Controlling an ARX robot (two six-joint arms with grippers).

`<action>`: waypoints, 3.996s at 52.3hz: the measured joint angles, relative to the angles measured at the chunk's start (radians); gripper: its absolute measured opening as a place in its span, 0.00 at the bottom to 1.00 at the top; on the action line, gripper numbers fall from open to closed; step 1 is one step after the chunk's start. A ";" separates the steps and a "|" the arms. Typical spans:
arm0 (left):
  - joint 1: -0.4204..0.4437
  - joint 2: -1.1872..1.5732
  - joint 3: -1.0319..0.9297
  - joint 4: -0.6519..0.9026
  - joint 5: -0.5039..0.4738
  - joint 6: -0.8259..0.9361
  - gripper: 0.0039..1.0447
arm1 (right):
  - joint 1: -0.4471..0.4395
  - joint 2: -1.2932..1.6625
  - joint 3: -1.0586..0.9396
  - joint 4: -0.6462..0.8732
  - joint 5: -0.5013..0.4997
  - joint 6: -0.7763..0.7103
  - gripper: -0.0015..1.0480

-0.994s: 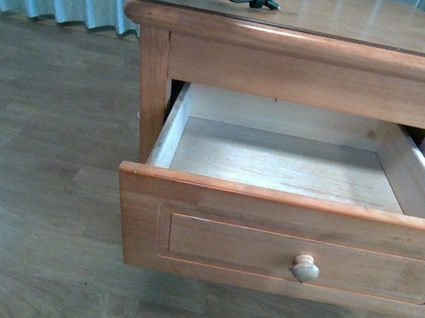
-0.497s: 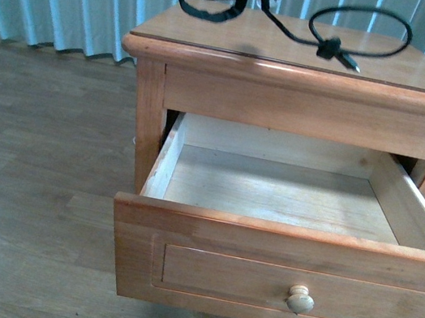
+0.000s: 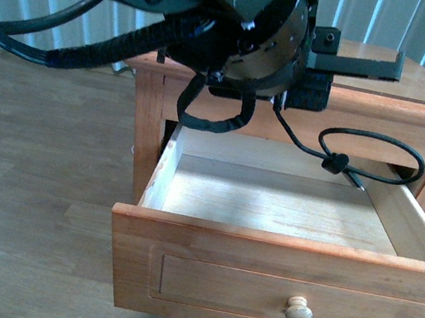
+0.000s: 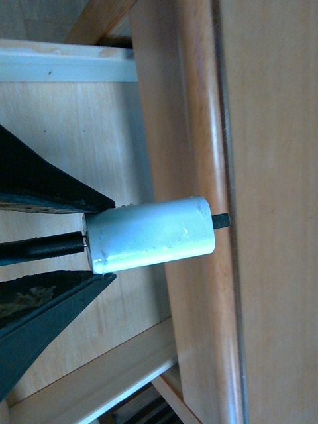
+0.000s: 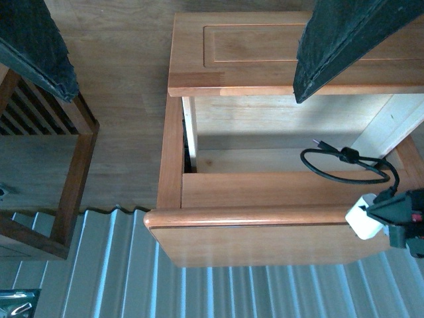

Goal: Put charger into drawer

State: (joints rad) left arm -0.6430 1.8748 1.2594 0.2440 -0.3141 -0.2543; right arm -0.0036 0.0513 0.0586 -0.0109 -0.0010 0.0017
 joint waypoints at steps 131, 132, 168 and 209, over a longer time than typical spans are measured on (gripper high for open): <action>0.661 -1.555 -0.891 -0.451 0.129 -0.047 0.95 | 0.000 0.000 0.000 0.000 0.000 0.000 0.92; 0.661 -1.557 -0.891 -0.451 0.129 -0.046 0.95 | 0.000 0.000 0.000 0.000 0.000 0.000 0.92; 0.642 -1.760 -1.119 -0.275 0.311 0.237 0.14 | 0.000 0.000 0.000 0.000 0.000 0.000 0.92; 0.642 -1.871 -1.247 -0.249 0.312 0.247 0.04 | 0.000 0.000 0.000 0.000 0.000 0.000 0.92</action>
State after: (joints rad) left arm -0.0013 0.0036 0.0124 -0.0055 -0.0021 -0.0074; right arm -0.0036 0.0509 0.0582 -0.0109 -0.0010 0.0017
